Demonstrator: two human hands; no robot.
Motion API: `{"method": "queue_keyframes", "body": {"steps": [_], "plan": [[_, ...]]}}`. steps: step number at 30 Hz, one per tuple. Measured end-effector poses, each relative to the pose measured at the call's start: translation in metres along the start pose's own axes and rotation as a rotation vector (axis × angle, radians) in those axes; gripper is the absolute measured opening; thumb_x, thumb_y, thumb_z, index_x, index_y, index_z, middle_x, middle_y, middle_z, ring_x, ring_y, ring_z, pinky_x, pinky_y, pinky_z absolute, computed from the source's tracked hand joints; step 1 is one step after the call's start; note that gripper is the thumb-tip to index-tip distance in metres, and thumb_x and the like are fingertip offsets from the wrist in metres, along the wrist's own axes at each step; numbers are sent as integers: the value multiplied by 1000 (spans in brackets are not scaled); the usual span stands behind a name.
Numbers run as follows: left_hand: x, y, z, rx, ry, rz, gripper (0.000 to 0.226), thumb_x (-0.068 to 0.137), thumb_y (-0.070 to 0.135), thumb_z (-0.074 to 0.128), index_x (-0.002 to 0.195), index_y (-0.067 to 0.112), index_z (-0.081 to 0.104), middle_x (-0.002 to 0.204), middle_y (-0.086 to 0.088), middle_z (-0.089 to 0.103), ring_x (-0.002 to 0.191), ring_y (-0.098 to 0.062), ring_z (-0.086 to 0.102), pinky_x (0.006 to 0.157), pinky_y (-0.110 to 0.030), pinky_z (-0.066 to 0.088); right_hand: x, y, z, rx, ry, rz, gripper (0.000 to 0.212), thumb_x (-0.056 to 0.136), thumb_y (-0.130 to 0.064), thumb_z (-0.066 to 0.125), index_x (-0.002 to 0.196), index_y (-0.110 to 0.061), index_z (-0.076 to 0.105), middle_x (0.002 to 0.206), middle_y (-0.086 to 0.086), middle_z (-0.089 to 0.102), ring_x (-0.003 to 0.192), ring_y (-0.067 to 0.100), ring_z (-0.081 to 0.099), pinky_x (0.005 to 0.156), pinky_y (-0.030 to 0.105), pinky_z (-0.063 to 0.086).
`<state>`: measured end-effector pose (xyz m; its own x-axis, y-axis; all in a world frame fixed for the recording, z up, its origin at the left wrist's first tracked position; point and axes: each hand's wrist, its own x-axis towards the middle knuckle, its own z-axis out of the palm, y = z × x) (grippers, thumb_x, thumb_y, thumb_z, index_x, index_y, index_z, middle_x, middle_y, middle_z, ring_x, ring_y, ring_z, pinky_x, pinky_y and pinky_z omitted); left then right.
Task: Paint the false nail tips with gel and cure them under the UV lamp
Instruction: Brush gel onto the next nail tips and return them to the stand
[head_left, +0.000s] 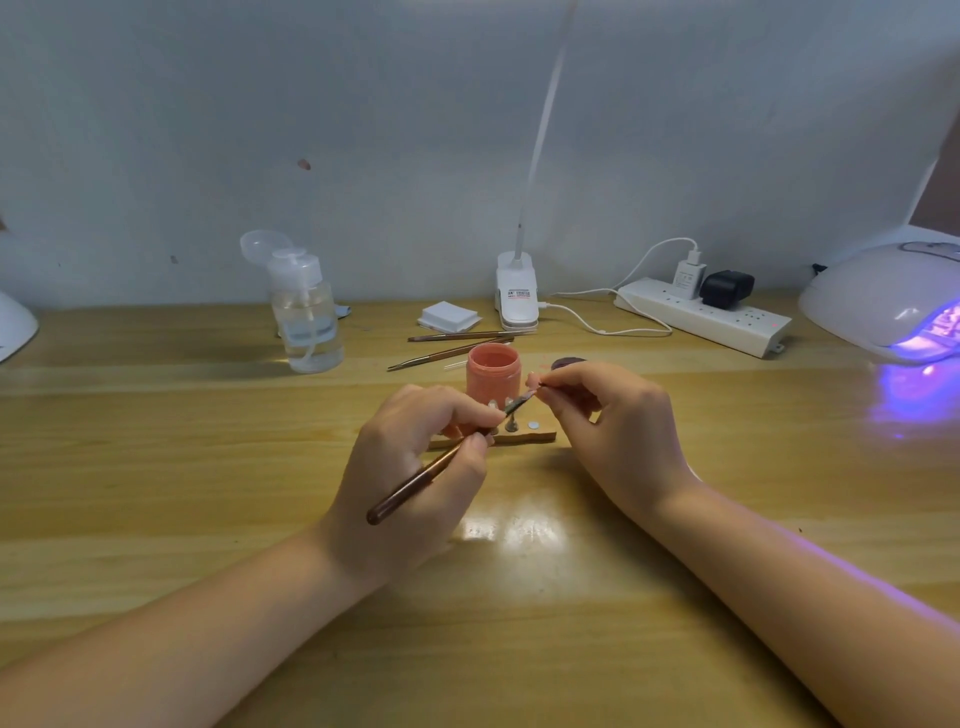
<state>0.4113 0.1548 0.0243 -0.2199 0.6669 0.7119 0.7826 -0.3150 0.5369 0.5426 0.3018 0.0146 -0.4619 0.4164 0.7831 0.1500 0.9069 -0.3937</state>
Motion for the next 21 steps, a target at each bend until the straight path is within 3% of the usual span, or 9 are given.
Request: {"method": "queue_keyframes", "body": {"steps": [6,11,17,21], "plan": [[1,1,2,31,-4,-29,25,88,30,50,107,25,65,93,13,69,88,-5,59,73,-7,37,-1,0,0,-7,-1,-9,10,82,-3,74,92,-1,74,83,9,73,74,22,67,68,41,55],[-1,-1,1,-26,-20,-76,28,83,31,49,96,18,69,85,8,68,85,-10,61,72,-9,37,1,1,1,-6,13,3,10,82,-4,74,91,-1,75,84,9,73,74,22,66,68,41,55],[1,0,2,14,-20,-62,29,87,33,48,104,21,68,89,8,70,88,-9,60,71,-7,37,0,2,1,-7,6,-12,10,82,-4,74,92,-2,75,83,8,73,74,22,67,67,41,55],[-2,-2,0,-26,-10,-65,30,82,31,47,88,13,70,80,8,67,83,-9,60,71,-10,36,0,2,2,-9,12,-8,8,82,-4,75,90,-2,75,80,8,72,70,21,65,65,40,54]]}}
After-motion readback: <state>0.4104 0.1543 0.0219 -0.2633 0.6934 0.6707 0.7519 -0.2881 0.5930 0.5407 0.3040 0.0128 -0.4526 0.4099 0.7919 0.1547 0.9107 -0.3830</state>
